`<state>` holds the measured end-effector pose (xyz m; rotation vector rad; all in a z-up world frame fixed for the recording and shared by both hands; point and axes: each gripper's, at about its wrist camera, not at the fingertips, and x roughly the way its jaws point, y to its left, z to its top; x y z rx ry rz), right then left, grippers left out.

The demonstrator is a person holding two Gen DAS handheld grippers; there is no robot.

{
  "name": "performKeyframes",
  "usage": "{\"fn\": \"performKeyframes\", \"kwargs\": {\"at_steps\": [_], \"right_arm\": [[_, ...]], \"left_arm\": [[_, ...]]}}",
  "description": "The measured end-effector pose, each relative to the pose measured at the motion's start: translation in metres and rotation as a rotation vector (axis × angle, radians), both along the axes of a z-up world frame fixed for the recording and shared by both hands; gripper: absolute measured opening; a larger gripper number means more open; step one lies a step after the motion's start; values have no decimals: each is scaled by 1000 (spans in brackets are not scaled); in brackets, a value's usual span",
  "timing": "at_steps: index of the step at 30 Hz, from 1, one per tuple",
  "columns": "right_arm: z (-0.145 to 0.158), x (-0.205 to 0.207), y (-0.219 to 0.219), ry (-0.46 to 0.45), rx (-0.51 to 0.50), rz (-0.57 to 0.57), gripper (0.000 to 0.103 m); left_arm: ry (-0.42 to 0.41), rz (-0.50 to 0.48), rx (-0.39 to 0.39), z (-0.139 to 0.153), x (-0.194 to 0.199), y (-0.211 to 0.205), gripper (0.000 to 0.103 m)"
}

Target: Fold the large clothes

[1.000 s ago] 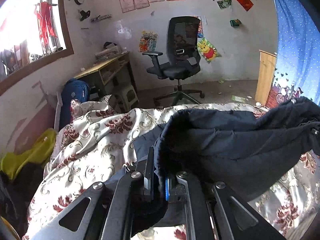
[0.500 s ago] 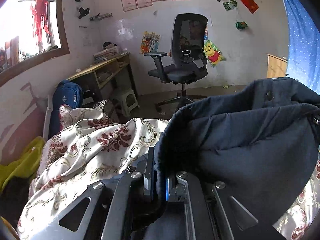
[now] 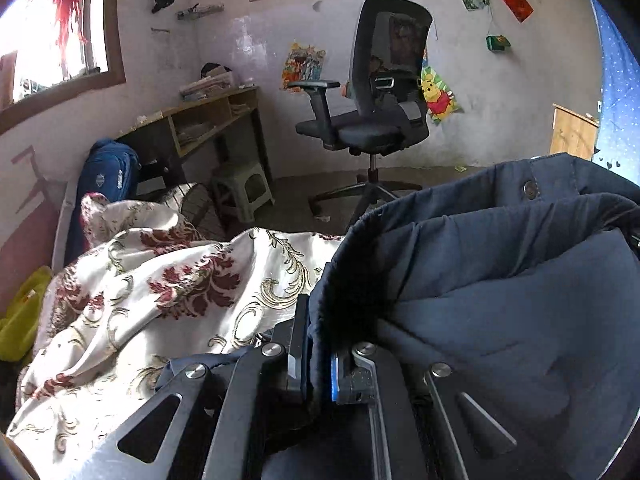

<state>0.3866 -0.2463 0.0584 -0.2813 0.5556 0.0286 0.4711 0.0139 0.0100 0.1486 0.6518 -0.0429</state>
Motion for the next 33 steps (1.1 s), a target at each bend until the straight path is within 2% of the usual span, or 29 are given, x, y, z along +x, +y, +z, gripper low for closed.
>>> {"fn": "performKeyframes", "kwargs": {"at_steps": [3,5,8,9,10,11,12,14,16,20,22,25,27,28,33], "right_arm": [[-17,17,-3,22,3,-7,10],[-29,27,-8,58,58,0,14],[-42,30,-18,80,117,-15,25],[-45,30,-22,78,137,-22,33],[-47,29,-26,74,152,-29,43],[-47,25,-30,56,180,-35,49],[-47,22,-35,35,206,-36,57],[-44,19,-40,5,230,-36,63],[-41,13,-42,-17,239,-32,69],[-31,-3,-43,-45,257,1,82],[-27,-19,-42,-71,270,28,94],[-23,-37,-42,-72,284,56,95],[-25,-48,-42,-64,299,76,95],[-27,-52,-43,-54,307,88,96],[-70,-55,-31,138,334,172,96]], "left_arm": [[37,9,-27,-12,13,3,7],[62,9,-63,-21,18,7,9],[90,-3,-122,-27,23,12,14],[85,-11,-142,-27,21,14,16],[68,-16,-151,-25,17,15,25],[51,-17,-153,-23,14,16,39],[19,-15,-157,-19,10,17,64],[-60,13,-163,-9,-1,20,91],[-110,19,-185,-1,-11,23,93],[-103,-3,-209,6,-22,24,93],[-110,-51,-243,9,-35,24,94],[-114,-162,-275,8,-56,18,98],[-98,-223,-259,4,-70,9,98],[-88,-252,-250,1,-75,4,98],[8,-359,-178,-23,-81,-21,98]]}}
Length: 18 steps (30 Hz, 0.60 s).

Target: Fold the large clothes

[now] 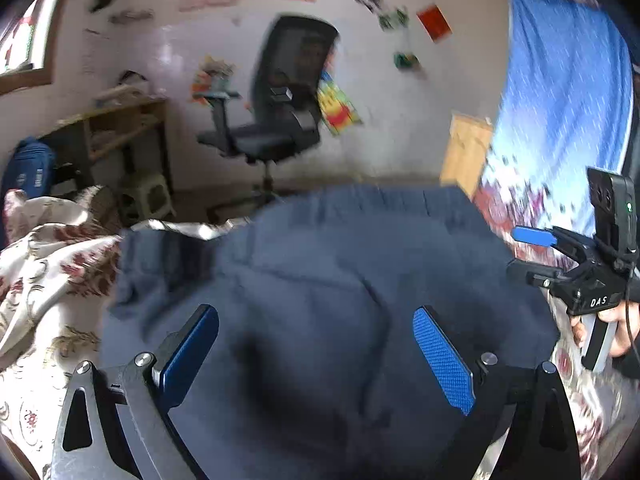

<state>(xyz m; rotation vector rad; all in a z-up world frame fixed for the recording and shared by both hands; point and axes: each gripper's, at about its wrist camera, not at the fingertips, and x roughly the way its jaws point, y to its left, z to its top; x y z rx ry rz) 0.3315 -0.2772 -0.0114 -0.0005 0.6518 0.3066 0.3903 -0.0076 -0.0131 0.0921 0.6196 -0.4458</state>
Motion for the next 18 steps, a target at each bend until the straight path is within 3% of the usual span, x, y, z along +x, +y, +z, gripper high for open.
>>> {"fn": "performKeyframes", "kwargs": {"at_steps": [6,18], "right_arm": [[-37,24,5,78,11,8,99],[-43,100,9,111,-49,-58,100]], "left_arm": [[31,41,89,-23,20,-15,103],[103,189,136,-33,85,-22,103]]}}
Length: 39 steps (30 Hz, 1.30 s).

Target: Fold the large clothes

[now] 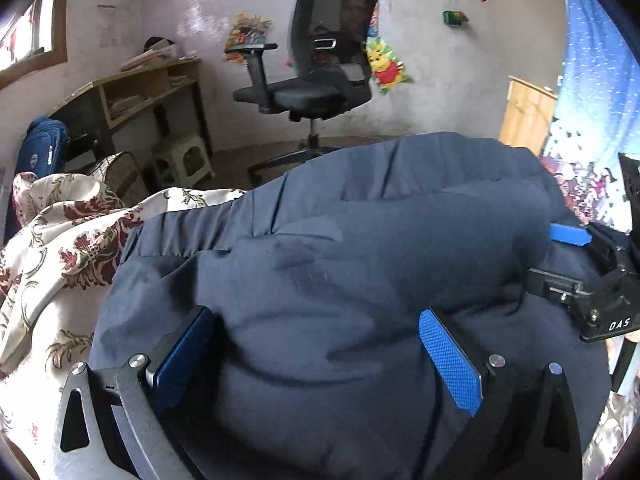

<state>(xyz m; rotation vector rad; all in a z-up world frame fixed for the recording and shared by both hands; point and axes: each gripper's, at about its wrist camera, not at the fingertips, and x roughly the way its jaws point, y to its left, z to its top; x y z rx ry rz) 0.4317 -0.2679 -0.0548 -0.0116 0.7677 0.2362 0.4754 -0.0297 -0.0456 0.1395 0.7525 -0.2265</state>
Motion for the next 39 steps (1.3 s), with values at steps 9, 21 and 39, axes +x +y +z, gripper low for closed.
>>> {"fn": "performKeyframes", "kwargs": {"at_steps": [9,21,39], "right_arm": [[8,39,-11,12,-15,-71,100],[-14,70,-38,88,68,-140,102],[-41,69,-41,90,164,-118,102]], "left_arm": [[26,117,-14,3,30,7,103],[34,240,45,-6,50,5,103],[34,205,36,-19,48,-2,103]]}}
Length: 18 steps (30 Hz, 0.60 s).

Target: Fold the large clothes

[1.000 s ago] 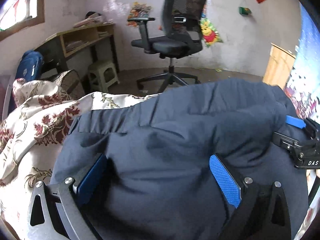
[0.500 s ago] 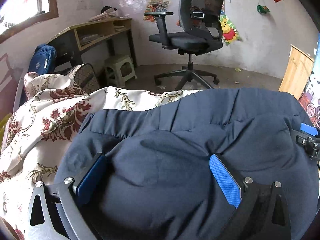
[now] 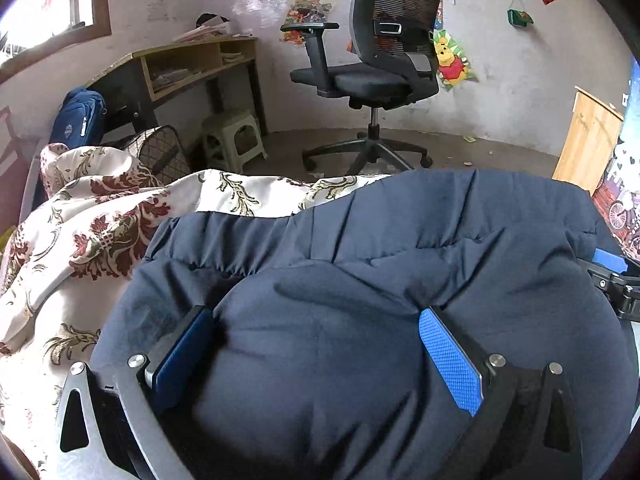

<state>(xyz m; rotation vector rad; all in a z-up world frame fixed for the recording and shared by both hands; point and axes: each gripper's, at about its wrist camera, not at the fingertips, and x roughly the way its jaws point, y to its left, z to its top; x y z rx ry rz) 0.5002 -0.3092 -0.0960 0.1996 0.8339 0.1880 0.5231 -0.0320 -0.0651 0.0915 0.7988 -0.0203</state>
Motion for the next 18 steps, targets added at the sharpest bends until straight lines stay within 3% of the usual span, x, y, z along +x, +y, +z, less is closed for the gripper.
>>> {"fn": "performKeyframes", "kwargs": {"at_steps": [18], "right_arm": [[-5,0,-2,0,-10,-2,102]], "left_arm": [[20,-19,-80,-10,3,9,103]]}}
